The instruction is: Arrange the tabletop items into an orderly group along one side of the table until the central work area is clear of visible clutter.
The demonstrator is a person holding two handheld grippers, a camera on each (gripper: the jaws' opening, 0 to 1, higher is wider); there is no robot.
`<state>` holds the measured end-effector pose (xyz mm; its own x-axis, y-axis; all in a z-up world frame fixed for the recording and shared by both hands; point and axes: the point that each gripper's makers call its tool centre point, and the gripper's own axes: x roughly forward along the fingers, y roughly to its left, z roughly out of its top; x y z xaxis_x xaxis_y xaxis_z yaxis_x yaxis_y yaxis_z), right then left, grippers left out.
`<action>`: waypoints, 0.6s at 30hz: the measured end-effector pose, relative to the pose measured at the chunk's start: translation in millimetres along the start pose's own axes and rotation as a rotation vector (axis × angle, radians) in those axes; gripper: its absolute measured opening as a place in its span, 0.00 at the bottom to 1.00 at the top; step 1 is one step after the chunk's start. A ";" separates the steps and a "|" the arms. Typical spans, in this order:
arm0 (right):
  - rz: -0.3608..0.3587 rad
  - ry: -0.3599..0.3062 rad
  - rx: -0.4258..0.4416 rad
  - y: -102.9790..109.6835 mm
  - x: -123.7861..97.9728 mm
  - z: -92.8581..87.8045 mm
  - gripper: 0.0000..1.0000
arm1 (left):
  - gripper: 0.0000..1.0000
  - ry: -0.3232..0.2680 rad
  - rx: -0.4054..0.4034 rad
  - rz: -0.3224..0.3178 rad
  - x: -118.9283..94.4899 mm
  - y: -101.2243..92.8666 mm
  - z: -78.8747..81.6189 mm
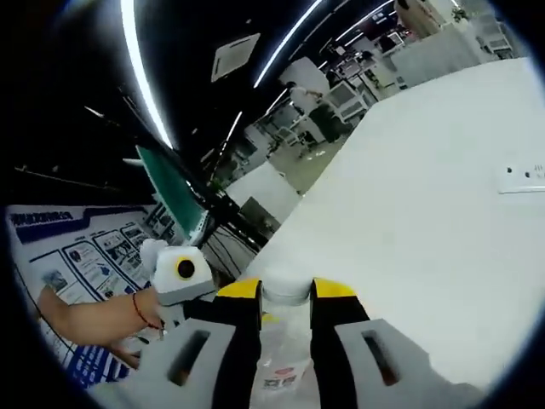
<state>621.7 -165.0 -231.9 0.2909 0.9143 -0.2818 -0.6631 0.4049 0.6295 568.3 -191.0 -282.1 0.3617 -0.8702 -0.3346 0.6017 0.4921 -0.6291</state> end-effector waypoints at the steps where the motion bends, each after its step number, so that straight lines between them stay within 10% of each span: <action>1: 0.009 0.002 -0.020 3.4 -0.3 0.0 0.19 | 0.42 0.008 0.008 -0.007 1.1 -0.5 -2.0; 18: -0.003 0.021 -0.248 32.3 -26.0 9.0 0.18 | 0.40 0.003 0.165 -0.038 12.4 -22.2 7.6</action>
<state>598.9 -175.7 -197.7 0.2809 0.9117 -0.3000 -0.8121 0.3923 0.4319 564.9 -212.5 -267.0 0.3344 -0.8883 -0.3148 0.7242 0.4559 -0.5174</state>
